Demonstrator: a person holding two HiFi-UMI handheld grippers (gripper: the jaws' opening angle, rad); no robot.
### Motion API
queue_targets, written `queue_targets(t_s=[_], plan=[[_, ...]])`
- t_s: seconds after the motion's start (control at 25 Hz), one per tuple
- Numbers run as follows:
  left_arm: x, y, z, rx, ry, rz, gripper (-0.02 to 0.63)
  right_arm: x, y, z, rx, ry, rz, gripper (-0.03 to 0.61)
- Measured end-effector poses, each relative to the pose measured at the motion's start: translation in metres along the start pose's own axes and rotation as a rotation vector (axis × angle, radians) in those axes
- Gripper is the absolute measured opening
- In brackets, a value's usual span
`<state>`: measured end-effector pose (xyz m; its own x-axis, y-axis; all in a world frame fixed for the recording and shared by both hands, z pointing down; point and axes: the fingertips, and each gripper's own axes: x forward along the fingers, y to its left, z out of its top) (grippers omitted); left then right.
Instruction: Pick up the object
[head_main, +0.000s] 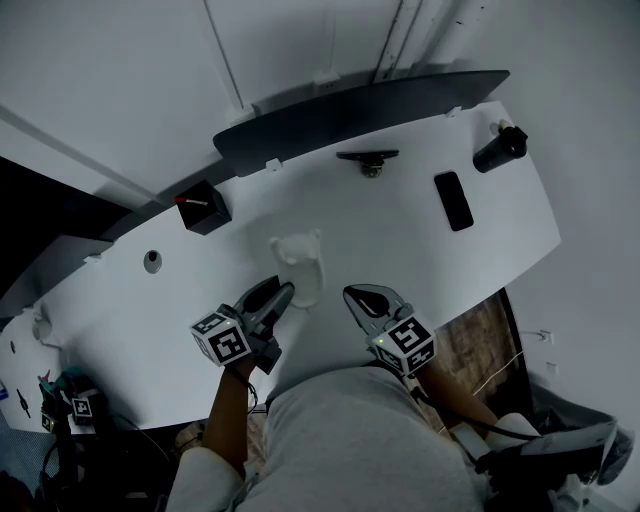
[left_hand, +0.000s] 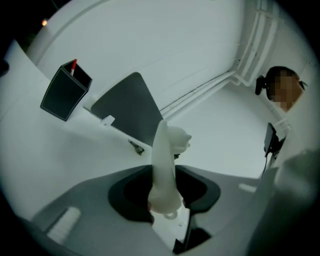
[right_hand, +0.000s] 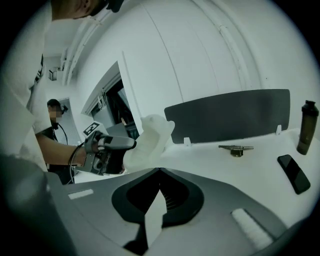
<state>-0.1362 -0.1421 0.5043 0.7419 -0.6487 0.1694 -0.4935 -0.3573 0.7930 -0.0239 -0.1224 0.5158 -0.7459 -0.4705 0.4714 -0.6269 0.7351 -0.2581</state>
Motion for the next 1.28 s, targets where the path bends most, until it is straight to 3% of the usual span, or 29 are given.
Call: queue_targets(t_s=[0.16, 0.2, 0.24, 0.28, 0.44, 0.6, 0.76, 0.96, 1.28], plan=[[-0.009, -0.028, 0.006, 0.095, -0.014, -0.059, 0.143, -0.015, 0.001, 0.029, 0.099, -0.129, 0.103, 0.003], [-0.012, -0.035, 0.007, 0.113, -0.015, -0.072, 0.143, -0.018, 0.004, 0.036, 0.129, -0.151, 0.151, 0.063], [-0.014, -0.042, 0.008, 0.133, -0.016, -0.09, 0.143, -0.021, 0.008, 0.042, 0.151, -0.164, 0.2, 0.181], [-0.017, -0.049, 0.008, 0.15, -0.017, -0.111, 0.143, -0.023, 0.012, 0.048, 0.162, -0.171, 0.243, 0.22], [-0.024, -0.073, 0.006, 0.195, -0.021, -0.187, 0.143, -0.021, 0.033, 0.064, 0.143, -0.165, 0.383, 0.248], [-0.025, -0.085, 0.0, 0.266, 0.009, -0.199, 0.143, -0.014, 0.06, 0.073, 0.095, -0.153, 0.497, 0.25], [-0.023, -0.095, -0.008, 0.334, 0.049, -0.203, 0.143, -0.003, 0.073, 0.074, 0.035, -0.135, 0.509, 0.209], [-0.023, -0.089, -0.016, 0.396, 0.079, -0.146, 0.135, -0.003, 0.075, 0.072, -0.018, -0.137, 0.493, 0.175], [-0.025, -0.078, -0.013, 0.485, 0.047, -0.032, 0.112, -0.002, 0.076, 0.07, -0.128, -0.14, 0.413, 0.15]])
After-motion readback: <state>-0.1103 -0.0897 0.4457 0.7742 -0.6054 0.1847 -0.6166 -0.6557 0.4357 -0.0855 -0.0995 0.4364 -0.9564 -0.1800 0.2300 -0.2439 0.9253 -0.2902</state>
